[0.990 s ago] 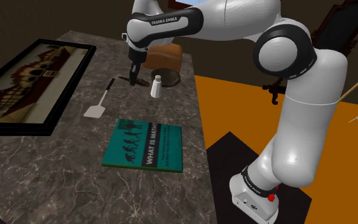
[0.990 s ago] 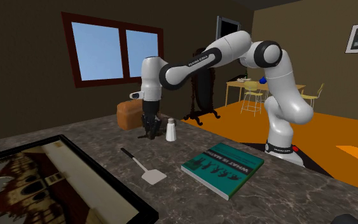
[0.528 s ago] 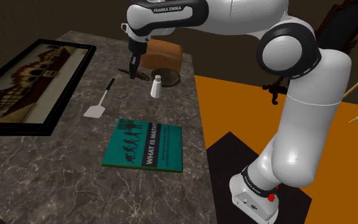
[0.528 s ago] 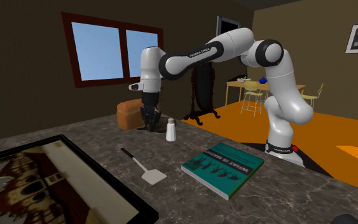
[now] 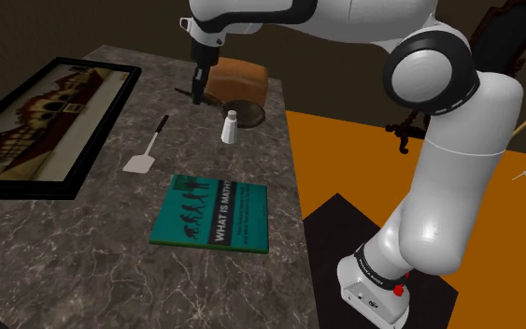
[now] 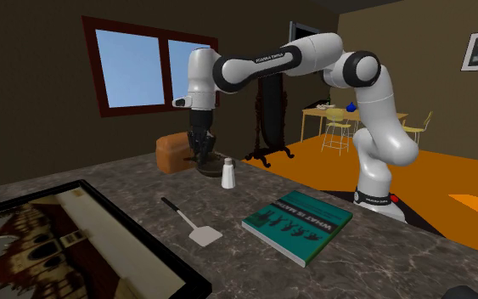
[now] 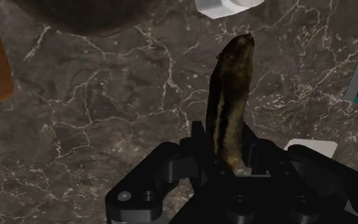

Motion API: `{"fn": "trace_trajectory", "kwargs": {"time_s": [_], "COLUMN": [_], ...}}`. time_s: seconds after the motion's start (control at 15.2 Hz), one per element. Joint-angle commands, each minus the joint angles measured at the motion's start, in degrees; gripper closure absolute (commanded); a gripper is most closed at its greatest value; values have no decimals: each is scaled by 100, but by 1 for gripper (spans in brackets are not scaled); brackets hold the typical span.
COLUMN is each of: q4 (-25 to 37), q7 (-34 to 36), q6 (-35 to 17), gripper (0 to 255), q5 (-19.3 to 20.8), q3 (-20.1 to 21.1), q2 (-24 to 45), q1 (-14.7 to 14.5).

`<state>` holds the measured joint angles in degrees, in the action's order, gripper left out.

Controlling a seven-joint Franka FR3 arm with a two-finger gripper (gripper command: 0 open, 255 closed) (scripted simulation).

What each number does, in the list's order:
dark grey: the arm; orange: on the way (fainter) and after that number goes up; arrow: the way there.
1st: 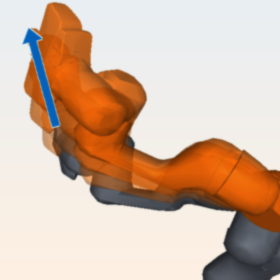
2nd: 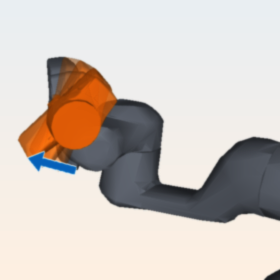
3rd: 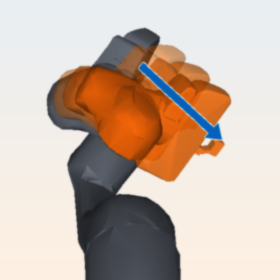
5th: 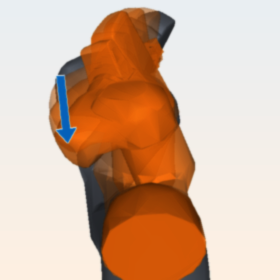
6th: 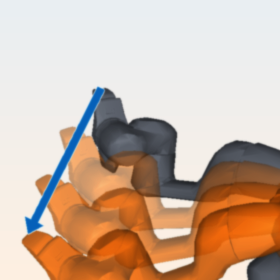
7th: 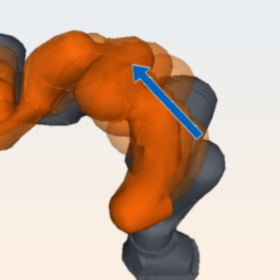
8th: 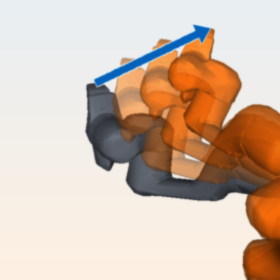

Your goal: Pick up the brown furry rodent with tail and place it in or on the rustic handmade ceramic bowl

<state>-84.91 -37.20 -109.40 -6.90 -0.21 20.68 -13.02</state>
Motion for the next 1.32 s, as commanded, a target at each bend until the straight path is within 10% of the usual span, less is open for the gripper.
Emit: {"fn": "trace_trajectory", "kwargs": {"time_s": [0.0, 0.79, 1.25], "q4": [-86, -485, -835], "q7": [-190, -1675, -1808], "q6": [24, 99, -316], "gripper": [255, 255, 255], "q5": [-31, -243, -283], "q3": [-55, -522, -537], "q2": [-86, -371, -293], "q1": [131, 1105, 1146]}}
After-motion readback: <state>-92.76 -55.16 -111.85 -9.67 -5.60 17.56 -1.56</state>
